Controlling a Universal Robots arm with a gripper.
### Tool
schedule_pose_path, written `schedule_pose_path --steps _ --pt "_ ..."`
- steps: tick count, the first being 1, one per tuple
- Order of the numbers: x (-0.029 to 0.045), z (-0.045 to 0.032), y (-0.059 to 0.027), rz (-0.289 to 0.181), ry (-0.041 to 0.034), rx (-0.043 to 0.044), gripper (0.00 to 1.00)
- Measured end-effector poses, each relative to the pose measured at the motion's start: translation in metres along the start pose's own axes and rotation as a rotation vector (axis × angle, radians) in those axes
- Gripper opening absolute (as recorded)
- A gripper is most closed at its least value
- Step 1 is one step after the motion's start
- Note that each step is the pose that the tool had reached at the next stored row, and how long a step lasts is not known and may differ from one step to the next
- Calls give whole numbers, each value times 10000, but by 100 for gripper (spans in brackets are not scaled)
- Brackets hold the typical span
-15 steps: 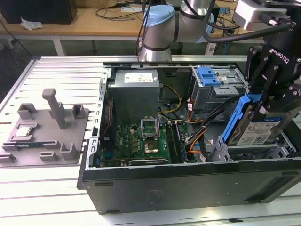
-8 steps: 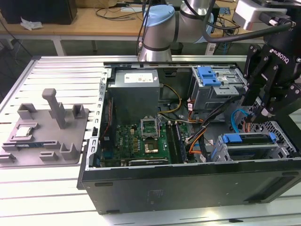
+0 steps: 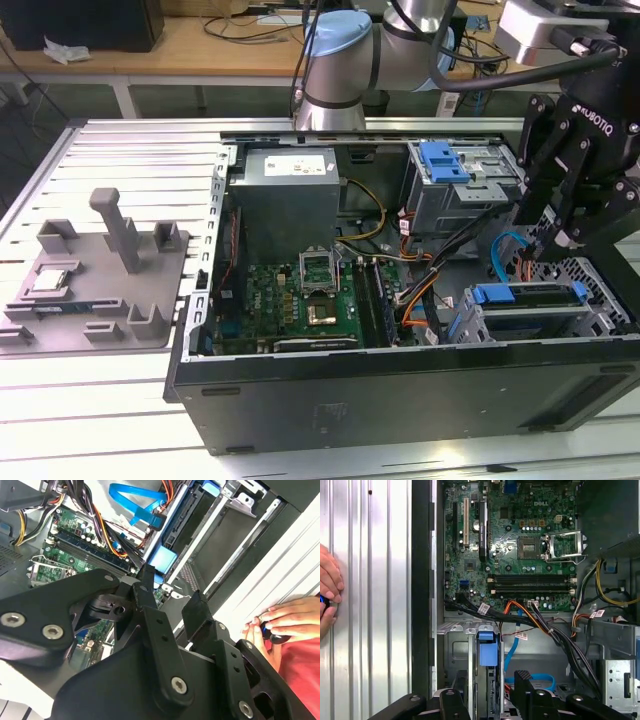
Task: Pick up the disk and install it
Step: 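Insert the first disk wire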
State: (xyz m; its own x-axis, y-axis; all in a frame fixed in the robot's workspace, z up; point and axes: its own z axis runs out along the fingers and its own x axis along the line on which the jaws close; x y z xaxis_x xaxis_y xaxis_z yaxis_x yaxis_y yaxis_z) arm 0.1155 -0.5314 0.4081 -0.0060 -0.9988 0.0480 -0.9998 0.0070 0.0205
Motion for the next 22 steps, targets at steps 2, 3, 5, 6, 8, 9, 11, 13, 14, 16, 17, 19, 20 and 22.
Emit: schedule_pose_path --steps 2,3,5,6,8,9,11,13,14,16,17,19,20,22 --pt "0 0 0 0 1 0 50" --pt "0 0 0 0 1 0 50" --pt "-1 0 0 0 1 0 50" --pt "-5 0 0 0 1 1 50" --pt "-49 -3 0 1 81 1 50" --pt "-97 -4 1 4 190 2 50" --pt "-167 -8 -10 10 377 0 50" --pt "-202 -11 -49 35 552 -4 50" --pt "-207 -11 -67 64 595 -8 50" --pt "-215 -13 -105 148 652 -15 50" --pt "-222 -14 -125 196 668 -19 50" --pt "-230 -15 -156 278 691 -25 50" --pt "-233 -16 -171 325 699 -29 50" --pt "-246 -16 -214 483 711 -41 50"
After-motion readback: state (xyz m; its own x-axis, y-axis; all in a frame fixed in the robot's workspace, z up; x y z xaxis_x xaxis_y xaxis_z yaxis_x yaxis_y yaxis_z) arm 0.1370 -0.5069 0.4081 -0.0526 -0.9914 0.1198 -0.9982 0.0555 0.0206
